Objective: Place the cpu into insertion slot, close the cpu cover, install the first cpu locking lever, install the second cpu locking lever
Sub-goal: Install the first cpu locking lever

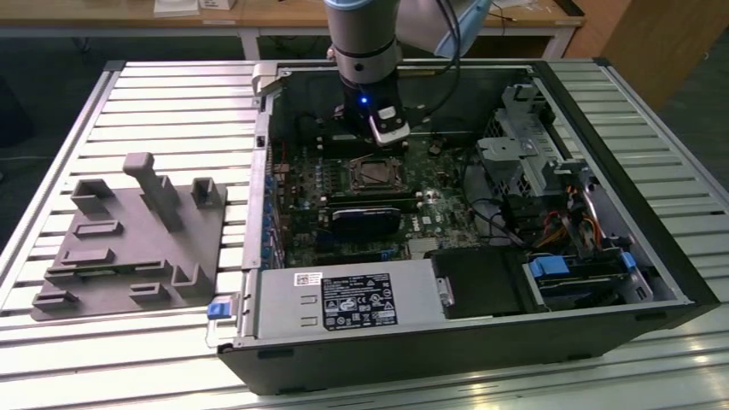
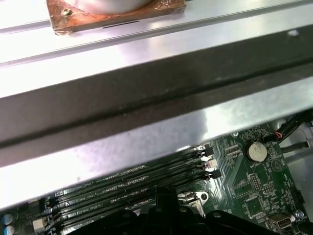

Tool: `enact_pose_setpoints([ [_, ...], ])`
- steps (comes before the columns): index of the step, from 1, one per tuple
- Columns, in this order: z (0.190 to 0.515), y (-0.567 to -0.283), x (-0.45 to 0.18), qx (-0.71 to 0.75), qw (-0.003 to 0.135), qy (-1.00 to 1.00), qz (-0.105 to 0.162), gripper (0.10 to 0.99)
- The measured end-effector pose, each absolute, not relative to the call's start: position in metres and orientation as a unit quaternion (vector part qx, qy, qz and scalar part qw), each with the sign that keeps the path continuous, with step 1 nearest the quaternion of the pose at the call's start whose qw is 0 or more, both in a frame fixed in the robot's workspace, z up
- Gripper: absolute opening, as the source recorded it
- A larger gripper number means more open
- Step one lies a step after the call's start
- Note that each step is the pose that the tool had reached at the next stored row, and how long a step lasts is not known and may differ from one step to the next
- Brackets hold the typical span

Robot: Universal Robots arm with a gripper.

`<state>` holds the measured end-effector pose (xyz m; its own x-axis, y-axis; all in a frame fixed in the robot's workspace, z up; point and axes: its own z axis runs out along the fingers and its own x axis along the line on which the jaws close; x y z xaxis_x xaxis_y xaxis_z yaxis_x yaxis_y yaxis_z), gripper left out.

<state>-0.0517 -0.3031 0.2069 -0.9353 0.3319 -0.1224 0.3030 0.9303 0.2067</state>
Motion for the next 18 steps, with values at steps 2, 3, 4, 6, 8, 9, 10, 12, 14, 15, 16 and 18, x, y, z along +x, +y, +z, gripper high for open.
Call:
enact_pose_setpoints([
  [2, 0.2066, -0.3023, -0.0517, 0.169, 0.079, 0.978, 0.092, 0.106],
  [3, 0.2064, -0.3020, -0.0517, 0.173, 0.079, 0.977, 0.092, 0.106],
  [4, 0.2062, -0.3017, -0.0517, 0.178, 0.079, 0.977, 0.091, 0.106],
  [6, 0.2058, -0.3011, -0.0518, 0.186, 0.080, 0.975, 0.091, 0.106],
  [8, 0.2055, -0.3005, -0.0519, 0.193, 0.081, 0.974, 0.090, 0.106],
  [9, 0.2053, -0.3002, -0.0519, 0.196, 0.081, 0.973, 0.090, 0.106],
  [10, 0.2051, -0.2999, -0.0520, 0.200, 0.082, 0.972, 0.090, 0.106],
  [12, 0.2046, -0.2989, -0.0525, 0.212, 0.083, 0.970, 0.089, 0.106],
  [14, 0.2045, -0.2984, -0.0530, 0.216, 0.083, 0.969, 0.088, 0.106],
  [15, 0.2044, -0.2982, -0.0532, 0.219, 0.084, 0.968, 0.088, 0.106],
  [16, 0.2044, -0.2980, -0.0534, 0.221, 0.084, 0.968, 0.088, 0.106],
  [18, 0.2043, -0.2976, -0.0537, 0.224, 0.084, 0.967, 0.088, 0.106],
])
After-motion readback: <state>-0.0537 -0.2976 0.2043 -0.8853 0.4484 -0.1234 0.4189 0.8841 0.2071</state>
